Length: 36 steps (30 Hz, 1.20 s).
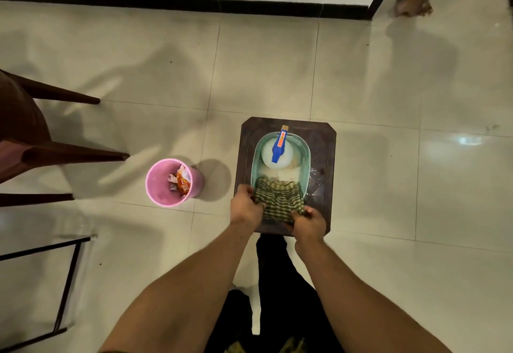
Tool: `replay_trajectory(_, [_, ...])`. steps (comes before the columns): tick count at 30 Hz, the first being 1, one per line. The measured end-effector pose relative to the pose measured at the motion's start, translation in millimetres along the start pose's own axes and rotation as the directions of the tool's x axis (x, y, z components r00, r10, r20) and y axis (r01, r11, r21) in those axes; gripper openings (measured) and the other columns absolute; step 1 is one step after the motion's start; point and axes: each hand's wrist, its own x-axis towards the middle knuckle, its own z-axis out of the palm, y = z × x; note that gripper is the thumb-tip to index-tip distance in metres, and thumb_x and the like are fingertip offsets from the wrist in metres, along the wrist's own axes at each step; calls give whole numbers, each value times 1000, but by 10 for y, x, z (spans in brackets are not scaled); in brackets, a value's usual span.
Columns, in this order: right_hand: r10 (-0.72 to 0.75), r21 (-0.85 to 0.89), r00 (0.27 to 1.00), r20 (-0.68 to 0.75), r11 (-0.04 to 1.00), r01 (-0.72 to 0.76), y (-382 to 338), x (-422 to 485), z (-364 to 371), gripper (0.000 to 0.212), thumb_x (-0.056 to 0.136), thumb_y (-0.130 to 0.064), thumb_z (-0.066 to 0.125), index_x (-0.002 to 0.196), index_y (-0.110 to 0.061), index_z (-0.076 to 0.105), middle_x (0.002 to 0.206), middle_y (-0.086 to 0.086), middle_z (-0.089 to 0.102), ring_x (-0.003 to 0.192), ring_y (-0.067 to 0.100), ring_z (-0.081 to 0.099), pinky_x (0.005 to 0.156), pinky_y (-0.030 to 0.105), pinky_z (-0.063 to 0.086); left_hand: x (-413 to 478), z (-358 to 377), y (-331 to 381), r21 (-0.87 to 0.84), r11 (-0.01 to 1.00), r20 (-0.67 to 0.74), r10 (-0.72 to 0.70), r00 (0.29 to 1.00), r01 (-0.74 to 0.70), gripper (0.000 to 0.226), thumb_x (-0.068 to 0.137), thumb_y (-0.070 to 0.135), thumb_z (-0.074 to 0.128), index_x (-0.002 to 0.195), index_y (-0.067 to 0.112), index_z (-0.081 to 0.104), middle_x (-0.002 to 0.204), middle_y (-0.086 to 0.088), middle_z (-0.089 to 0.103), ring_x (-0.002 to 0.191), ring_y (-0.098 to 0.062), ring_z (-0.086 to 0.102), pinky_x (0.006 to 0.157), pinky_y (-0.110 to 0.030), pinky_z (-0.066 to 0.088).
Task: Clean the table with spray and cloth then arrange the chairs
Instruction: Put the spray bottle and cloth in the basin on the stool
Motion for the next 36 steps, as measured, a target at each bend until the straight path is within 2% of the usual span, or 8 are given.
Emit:
replay_trajectory(6, [-19, -93, 1000, 13, 995, 20, 190, 141, -83, 21, 91, -3, 68, 112, -7, 64, 106, 13, 67, 96, 33, 66, 74, 51, 61, -95, 13, -138, -4, 1000, -11, -3, 1000, 3, 36, 86, 1, 73, 120, 9, 60, 111, -5, 68, 96, -17, 62, 94, -31, 54])
replay_trajectory(8, [-63, -264, 998, -4, 963, 59, 197, 163, -122, 25, 90, -17, 73, 113, -9, 67, 104, 11, 69, 91, 32, 67, 73, 51, 62, -57, 0, -146, 14, 1000, -13, -7, 1000, 7, 32, 87, 6, 73, 117, 11, 62, 112, -5, 68, 101, -21, 64, 97, -37, 54])
replay_trajectory(10, [-150, -439, 988, -28, 890, 123, 161, 153, -169, 36, 88, -25, 76, 117, -8, 65, 111, 10, 69, 97, 31, 66, 88, 47, 57, -37, -39, -128, 80, 997, 2, -18, 1000, 18, 33, 88, 18, 74, 118, 13, 61, 115, -6, 66, 106, -26, 64, 97, -41, 54])
replay_trajectory(13, [-326, -623, 945, 11, 737, 262, 33, -1, -231, 49, 88, -23, 73, 128, -4, 54, 125, 13, 62, 115, 33, 60, 100, 39, 47, -69, -103, -116, 192, 981, 26, -21, 999, 16, 49, 90, 36, 71, 129, 11, 56, 127, -11, 61, 116, -32, 60, 101, -45, 50])
replay_trajectory(18, [-544, -779, 761, 354, 278, 562, -51, -430, -212, 53, 85, -14, 61, 136, -9, 49, 132, 15, 51, 124, 32, 47, 106, 41, 41, -401, -339, -148, 423, 882, 46, 209, 977, -209, 45, 96, 38, 58, 130, 8, 52, 130, -15, 56, 123, -33, 51, 103, -46, 45])
replay_trajectory(23, [-483, -696, 596, 641, -40, 717, 19, -898, 7, 63, 90, -13, 55, 150, -10, 37, 159, 11, 32, 148, 26, 25, 123, 33, 17, -768, -695, -463, 502, 783, 73, 385, 920, -368, 50, 99, 36, 51, 140, 10, 45, 147, -12, 49, 138, -29, 42, 113, -41, 36])
replay_trajectory(27, [-362, -575, 470, 805, -283, 768, 289, -1362, 188, 60, 96, -19, 49, 154, -14, 32, 165, 5, 20, 151, 22, 19, 124, 32, 15, -1113, -1085, -946, 543, 768, 31, 385, 922, -339, 61, 104, 42, 40, 156, 11, 28, 165, -8, 26, 154, -25, 19, 125, -39, 17])
replay_trajectory(36, [-41, -219, 252, 967, -639, 737, 1618, -2445, 439, 60, 104, -37, 35, 158, -18, 18, 167, 5, 14, 154, 22, 10, 125, 43, 13, -1974, -1824, -2477, 491, 857, -250, 310, 917, -156, 68, 106, 47, 28, 161, 11, 11, 170, -6, 7, 157, -21, 2, 127, -39, 4])
